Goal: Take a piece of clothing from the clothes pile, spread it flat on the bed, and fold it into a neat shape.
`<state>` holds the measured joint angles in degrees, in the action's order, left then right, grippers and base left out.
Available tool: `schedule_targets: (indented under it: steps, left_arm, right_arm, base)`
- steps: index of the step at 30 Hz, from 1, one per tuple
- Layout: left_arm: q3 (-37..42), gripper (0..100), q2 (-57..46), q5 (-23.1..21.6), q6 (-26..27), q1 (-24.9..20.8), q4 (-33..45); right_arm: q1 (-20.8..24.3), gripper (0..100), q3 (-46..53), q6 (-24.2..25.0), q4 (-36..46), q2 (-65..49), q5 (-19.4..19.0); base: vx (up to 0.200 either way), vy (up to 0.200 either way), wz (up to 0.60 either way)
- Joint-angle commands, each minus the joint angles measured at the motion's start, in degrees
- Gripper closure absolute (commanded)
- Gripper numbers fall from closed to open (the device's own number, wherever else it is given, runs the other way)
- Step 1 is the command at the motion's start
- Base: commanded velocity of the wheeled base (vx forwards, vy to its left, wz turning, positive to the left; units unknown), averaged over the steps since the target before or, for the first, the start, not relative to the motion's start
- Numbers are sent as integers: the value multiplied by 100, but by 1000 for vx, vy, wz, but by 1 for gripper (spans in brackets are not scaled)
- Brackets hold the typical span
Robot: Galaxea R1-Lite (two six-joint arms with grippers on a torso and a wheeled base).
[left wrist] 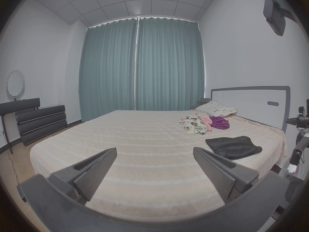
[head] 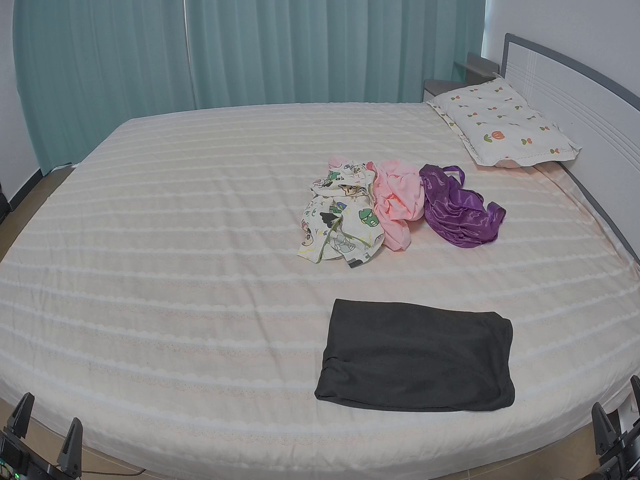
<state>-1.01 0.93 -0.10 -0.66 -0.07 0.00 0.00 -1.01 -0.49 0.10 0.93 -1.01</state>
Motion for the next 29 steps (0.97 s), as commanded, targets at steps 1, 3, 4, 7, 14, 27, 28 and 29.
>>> schedule_targets:
  steps: [1, 3, 4, 7, 14, 27, 28, 29]
  left_arm:
    - [101, 0, -66, 1, -4, -1, 0]
    - [101, 0, -66, 1, -4, -1, 0]
    - [101, 0, -66, 1, -4, -1, 0]
    - [101, 0, -66, 1, -4, 7, 0]
    - [101, 0, -66, 1, -4, 7, 0]
    - [101, 0, -66, 1, -4, -1, 0]
    - [101, 0, -66, 1, -4, 7, 0]
    - [101, 0, -66, 1, -4, 7, -9]
  right_arm:
    - [0, 0, 101, 5, -1, -93, -4]
    - [0, 0, 101, 5, -1, -93, -4]
    - [0, 0, 101, 5, -1, -93, -4]
    - [0, 0, 101, 5, -1, -93, -4]
    - [0, 0, 101, 14, -1, -93, -4]
    - [0, 0, 101, 14, -1, -93, -4]
    - [0, 0, 101, 14, -1, -93, -4]
    - [0, 0, 101, 14, -1, -93, -4]
  base:
    - [0, 0, 0]
    - [0, 0, 0]
    - [0, 0, 0]
    - [0, 0, 0]
    - [0, 0, 0]
    - [0, 0, 0]
    - [0, 0, 0]
    - [0, 0, 0]
